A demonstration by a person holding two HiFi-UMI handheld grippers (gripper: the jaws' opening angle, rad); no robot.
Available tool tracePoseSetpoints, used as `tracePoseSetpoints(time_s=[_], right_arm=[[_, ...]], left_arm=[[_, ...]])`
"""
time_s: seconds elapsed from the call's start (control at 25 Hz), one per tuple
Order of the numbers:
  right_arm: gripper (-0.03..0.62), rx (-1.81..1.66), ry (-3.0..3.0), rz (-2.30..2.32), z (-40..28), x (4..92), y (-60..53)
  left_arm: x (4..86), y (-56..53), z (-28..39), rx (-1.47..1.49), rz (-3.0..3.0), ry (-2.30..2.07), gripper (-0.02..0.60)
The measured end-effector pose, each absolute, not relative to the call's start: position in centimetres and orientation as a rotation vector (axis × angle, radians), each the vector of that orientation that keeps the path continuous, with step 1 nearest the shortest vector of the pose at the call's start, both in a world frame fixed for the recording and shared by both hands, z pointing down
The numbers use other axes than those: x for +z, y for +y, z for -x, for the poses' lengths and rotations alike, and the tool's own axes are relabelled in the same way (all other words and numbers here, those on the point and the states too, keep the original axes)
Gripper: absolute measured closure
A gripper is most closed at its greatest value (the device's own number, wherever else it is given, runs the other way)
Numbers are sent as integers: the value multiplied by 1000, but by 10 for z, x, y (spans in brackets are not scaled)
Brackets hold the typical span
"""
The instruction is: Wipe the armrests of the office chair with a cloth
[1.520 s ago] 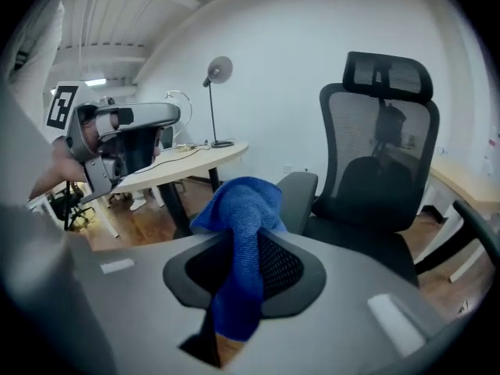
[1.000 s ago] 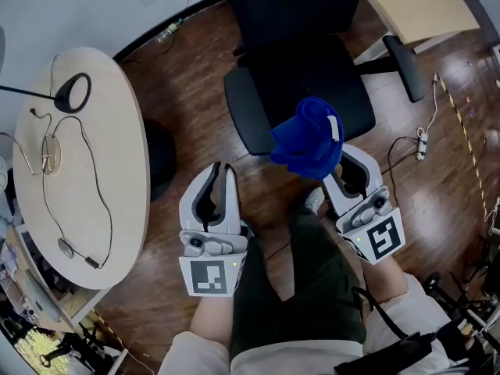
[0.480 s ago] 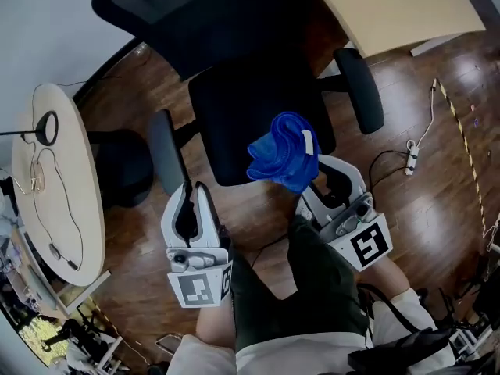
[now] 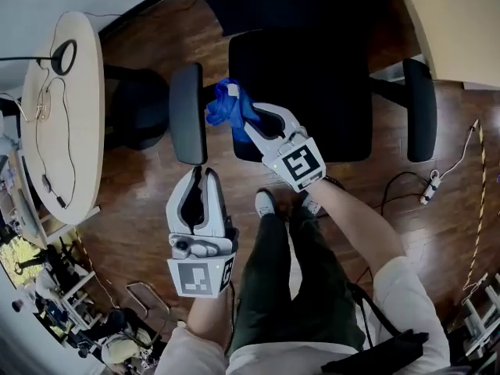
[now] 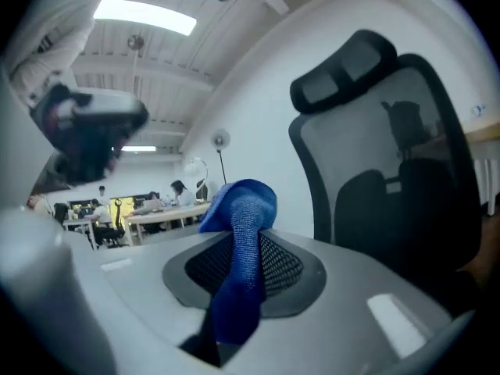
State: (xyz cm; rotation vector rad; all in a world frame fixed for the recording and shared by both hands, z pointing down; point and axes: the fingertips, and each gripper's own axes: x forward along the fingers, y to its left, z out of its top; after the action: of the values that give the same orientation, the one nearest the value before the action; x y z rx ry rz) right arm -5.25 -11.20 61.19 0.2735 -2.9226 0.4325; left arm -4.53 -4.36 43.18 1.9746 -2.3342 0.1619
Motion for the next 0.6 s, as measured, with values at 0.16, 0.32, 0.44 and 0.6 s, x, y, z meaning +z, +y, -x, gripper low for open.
tracePoseSetpoints(time_s=[0.16, 0.32, 0.44, 0.6], right_arm=[[505, 384, -2984, -189, 137, 653, -114], [505, 499, -2955, -218, 166, 689, -114], [516, 560, -2772, -263, 172, 760, -118], [505, 571, -2604, -306, 160, 821, -117]], left_arm=[[452, -25, 67, 126, -1896, -2360, 531], [462, 1, 82, 72, -1829, -2344, 531], [468, 8, 79, 69, -1833, -2320, 531], [470, 11, 85, 98, -1849, -2310, 531]])
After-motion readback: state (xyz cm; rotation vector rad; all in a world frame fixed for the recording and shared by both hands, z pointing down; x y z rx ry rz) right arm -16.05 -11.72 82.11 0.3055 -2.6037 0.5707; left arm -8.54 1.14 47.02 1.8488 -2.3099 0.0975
